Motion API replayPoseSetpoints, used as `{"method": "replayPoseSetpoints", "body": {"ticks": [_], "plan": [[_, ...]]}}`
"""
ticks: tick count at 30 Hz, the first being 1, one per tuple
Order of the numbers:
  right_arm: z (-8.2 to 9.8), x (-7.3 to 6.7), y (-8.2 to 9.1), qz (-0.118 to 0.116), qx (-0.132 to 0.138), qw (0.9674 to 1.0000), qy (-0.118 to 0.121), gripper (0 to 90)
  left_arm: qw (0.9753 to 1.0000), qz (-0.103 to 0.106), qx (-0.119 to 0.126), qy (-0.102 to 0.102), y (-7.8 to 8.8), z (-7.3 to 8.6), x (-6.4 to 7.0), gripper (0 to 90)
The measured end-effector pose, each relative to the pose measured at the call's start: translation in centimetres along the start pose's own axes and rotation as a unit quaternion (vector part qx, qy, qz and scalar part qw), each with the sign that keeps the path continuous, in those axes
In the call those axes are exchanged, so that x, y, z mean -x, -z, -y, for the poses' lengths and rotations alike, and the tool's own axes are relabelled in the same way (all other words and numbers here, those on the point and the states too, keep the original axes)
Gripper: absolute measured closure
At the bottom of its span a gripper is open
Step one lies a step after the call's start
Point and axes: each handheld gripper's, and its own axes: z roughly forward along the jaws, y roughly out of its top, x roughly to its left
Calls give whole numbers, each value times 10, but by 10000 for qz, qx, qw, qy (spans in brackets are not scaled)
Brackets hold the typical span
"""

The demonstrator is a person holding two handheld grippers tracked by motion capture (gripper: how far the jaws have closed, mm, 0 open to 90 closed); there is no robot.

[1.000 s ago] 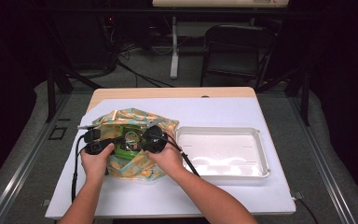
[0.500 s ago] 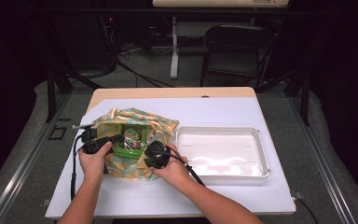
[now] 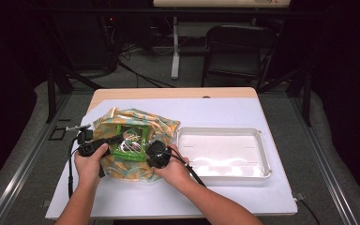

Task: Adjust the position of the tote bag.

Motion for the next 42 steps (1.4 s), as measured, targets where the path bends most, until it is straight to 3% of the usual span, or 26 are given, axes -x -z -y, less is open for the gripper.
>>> {"method": "replayPoseSetpoints", "body": {"ticks": [10, 16, 24, 31, 34, 35, 36, 37, 42], "plan": [[1, -1, -1, 40, 85, 9999, -36, 780, 9998, 124, -152, -31, 27, 16, 0, 731], [1, -2, -2, 65, 123, 9999, -44, 779, 9999, 138, 13, -81, 47, 27, -2, 731], [2, -3, -2, 82, 193, 9998, -53, 768, 9990, 122, 244, -361, 65, 32, 7, 731], [2, -2, -2, 27, 167, 9998, -104, 744, 9974, 112, 465, -532, 76, 32, 20, 731], [1, -3, 2, -81, 283, 9991, -309, 741, 9967, 183, 546, -575, 82, 32, 25, 731], [0, -1, 5, -135, 238, 9994, -226, 740, 9963, 204, 567, -607, 84, 32, 28, 731], [1, -4, 7, -168, 396, 9984, -369, 735, 9959, 214, 611, -628, 86, 31, 31, 731], [0, -3, 12, -209, 363, 9987, -285, 731, 9953, 224, 649, -681, 87, 31, 34, 731], [0, -3, 39, -295, 685, 9970, -227, 690, 9912, 195, 741, -1080, 88, 27, 56, 731]]}}
